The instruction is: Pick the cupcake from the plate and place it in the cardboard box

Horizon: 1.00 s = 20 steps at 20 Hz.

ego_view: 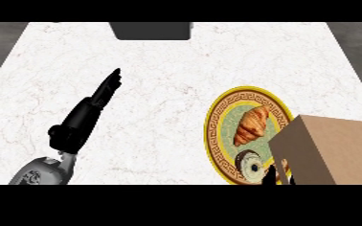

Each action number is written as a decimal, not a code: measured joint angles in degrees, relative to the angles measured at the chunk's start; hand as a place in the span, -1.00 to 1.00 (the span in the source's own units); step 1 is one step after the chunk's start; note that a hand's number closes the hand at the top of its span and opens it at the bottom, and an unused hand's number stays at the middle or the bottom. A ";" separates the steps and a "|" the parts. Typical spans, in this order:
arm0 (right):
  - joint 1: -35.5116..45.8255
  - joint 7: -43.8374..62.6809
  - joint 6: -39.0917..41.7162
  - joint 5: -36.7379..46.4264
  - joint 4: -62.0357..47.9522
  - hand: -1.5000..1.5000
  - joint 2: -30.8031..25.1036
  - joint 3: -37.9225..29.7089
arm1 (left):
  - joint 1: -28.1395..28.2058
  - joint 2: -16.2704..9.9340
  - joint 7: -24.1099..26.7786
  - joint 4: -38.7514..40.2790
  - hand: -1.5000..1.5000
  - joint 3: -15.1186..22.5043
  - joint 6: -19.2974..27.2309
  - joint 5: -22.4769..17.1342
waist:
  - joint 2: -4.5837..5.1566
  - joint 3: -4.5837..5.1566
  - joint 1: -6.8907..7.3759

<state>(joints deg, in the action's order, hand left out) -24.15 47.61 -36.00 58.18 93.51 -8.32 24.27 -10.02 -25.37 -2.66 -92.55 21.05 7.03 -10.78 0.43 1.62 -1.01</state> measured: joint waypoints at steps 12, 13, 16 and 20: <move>6.67 22.51 21.98 18.74 11.54 -1.00 7.27 10.03 | -3.07 3.87 -0.28 4.03 0.00 0.77 0.34 1.72 | -0.24 -1.31 0.83; 7.18 23.07 23.04 19.39 12.28 -1.00 7.34 10.57 | -3.31 3.78 -0.78 3.68 0.00 0.42 0.07 1.48 | -0.27 -1.36 0.89; 8.79 23.85 25.46 20.42 13.55 -1.00 7.47 11.13 | -3.47 3.92 -0.56 4.07 0.00 -0.01 -0.51 1.64 | -0.30 -1.44 0.92; 9.92 24.02 27.68 20.55 13.01 -1.00 7.52 11.33 | -3.75 4.52 -0.50 4.72 0.00 -0.15 -0.95 2.06 | -0.29 -1.49 0.96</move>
<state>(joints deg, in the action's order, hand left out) -14.22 71.63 -8.32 78.72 106.52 -0.80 35.59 -13.76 -20.85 -3.16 -87.83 20.90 6.08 -8.72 0.14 0.13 -0.04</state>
